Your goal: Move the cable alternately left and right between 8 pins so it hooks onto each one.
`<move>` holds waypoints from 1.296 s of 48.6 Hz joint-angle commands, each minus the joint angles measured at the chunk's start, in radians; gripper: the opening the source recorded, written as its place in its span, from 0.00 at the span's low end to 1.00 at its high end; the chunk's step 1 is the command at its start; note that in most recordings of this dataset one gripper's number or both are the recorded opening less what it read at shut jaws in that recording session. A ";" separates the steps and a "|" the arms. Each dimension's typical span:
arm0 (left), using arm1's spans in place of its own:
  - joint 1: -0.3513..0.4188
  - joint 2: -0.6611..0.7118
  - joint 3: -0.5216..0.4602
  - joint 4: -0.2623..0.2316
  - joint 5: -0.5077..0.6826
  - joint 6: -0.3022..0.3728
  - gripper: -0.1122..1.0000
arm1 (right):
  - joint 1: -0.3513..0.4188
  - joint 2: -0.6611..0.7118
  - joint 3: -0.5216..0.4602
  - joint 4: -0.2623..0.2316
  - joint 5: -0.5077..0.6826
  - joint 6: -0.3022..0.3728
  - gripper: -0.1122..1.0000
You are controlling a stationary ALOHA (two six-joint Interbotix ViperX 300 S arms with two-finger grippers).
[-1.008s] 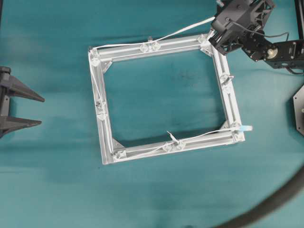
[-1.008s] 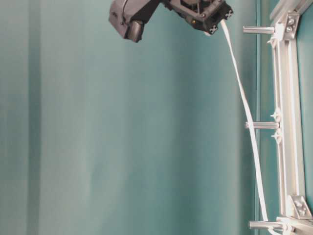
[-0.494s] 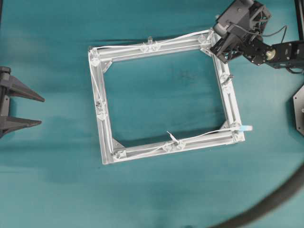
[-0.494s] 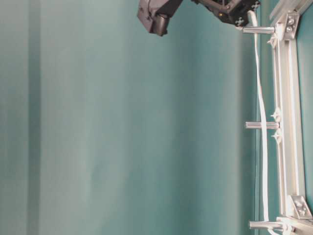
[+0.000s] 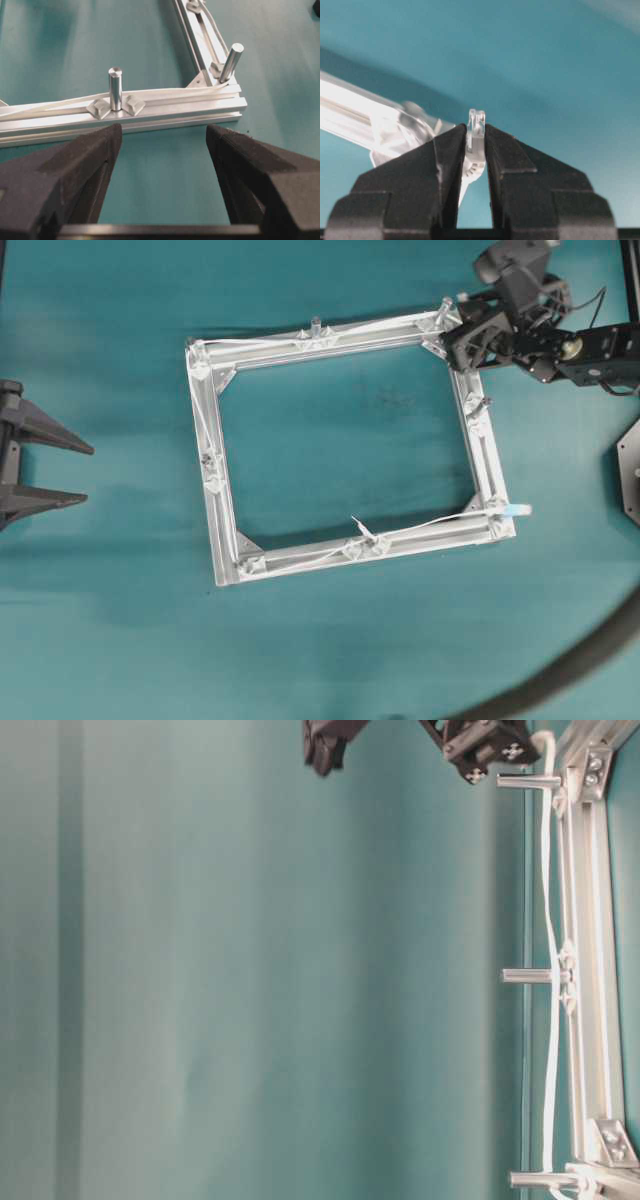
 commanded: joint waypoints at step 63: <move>-0.003 0.006 -0.011 0.003 -0.011 -0.005 0.75 | -0.026 -0.104 0.052 0.448 -0.330 -0.048 0.24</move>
